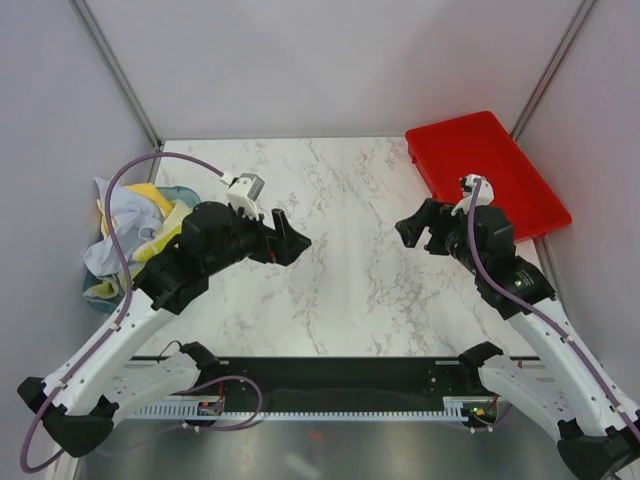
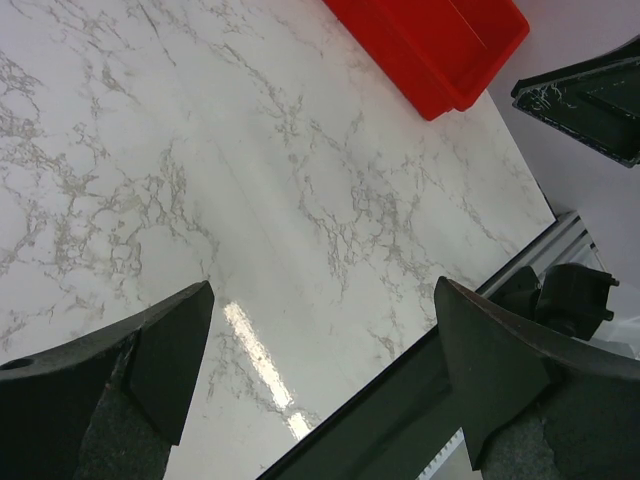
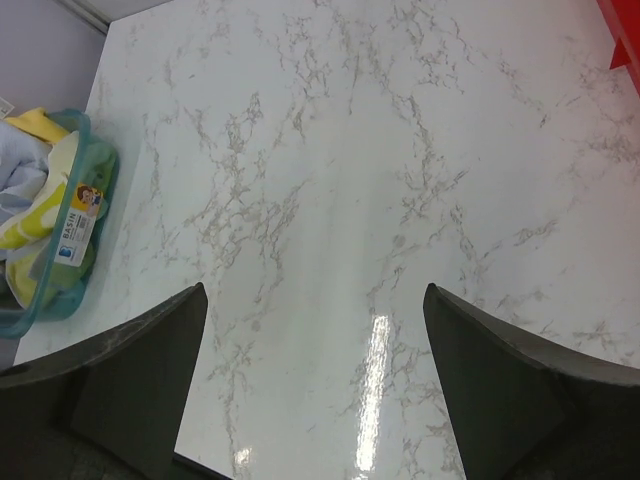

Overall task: Fold and stack the towels
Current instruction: Grab crumpled towel

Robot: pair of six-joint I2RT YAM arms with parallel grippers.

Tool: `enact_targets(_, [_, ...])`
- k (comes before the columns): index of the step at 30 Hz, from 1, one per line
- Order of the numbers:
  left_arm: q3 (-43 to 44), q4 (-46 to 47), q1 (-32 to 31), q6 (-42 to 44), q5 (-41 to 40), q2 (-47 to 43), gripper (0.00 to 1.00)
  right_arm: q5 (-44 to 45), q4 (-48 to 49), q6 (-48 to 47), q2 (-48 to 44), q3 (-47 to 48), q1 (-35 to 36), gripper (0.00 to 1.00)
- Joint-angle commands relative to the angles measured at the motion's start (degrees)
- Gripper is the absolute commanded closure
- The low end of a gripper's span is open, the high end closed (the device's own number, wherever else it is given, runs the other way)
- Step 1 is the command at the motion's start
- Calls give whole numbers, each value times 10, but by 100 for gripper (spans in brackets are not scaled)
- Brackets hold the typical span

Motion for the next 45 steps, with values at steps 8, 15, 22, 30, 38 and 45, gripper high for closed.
enact_targets(8, [24, 1, -1, -52, -178, 3, 0, -21, -2, 17, 29, 57, 1, 2])
enact_targets(15, [98, -102, 147, -105, -349, 80, 3, -2, -2, 3, -3, 16, 1, 2])
enact_targets(22, [104, -139, 380, -187, -344, 169, 13, -22, 0, 1, -3, 4, 1, 3])
enact_targets(30, [107, -117, 525, -230, -336, 314, 30, -72, 4, 8, 4, -4, 2, 4])
enact_targets(38, [114, -54, 561, -236, -322, 422, 26, -80, 20, -2, -5, -9, 3, 5])
enact_targets(45, [123, 0, 566, -211, -325, 453, 30, -59, 11, -21, -10, -5, 8, 5])
